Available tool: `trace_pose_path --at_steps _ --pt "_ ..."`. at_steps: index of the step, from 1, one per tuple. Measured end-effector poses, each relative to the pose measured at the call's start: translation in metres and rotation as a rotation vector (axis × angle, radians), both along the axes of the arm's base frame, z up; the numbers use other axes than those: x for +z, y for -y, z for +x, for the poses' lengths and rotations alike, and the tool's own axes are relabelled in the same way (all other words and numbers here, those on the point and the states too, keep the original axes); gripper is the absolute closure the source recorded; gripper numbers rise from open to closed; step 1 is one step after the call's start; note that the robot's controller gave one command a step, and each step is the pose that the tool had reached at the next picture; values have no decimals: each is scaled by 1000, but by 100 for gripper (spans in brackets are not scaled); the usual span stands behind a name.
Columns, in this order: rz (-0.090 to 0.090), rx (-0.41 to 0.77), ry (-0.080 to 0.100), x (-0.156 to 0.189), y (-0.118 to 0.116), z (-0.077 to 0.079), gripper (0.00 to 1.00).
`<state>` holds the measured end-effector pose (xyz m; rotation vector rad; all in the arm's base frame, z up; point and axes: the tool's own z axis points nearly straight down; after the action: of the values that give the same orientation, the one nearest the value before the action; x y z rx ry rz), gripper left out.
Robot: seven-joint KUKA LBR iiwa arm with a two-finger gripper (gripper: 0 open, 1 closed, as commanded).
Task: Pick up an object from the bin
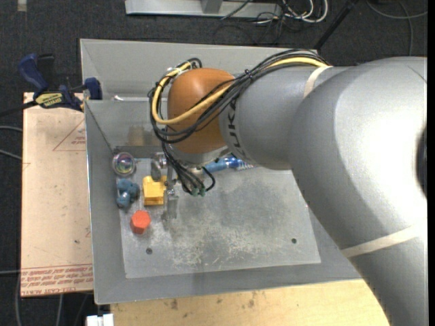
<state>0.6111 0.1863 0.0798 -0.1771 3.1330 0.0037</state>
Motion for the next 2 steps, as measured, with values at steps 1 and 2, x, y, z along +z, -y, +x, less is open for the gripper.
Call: trace_pose_path --at_steps 1,2 --pt "2 -1 9 4 0 3 100" --pt "3 -86 8 88 -1 6 100"
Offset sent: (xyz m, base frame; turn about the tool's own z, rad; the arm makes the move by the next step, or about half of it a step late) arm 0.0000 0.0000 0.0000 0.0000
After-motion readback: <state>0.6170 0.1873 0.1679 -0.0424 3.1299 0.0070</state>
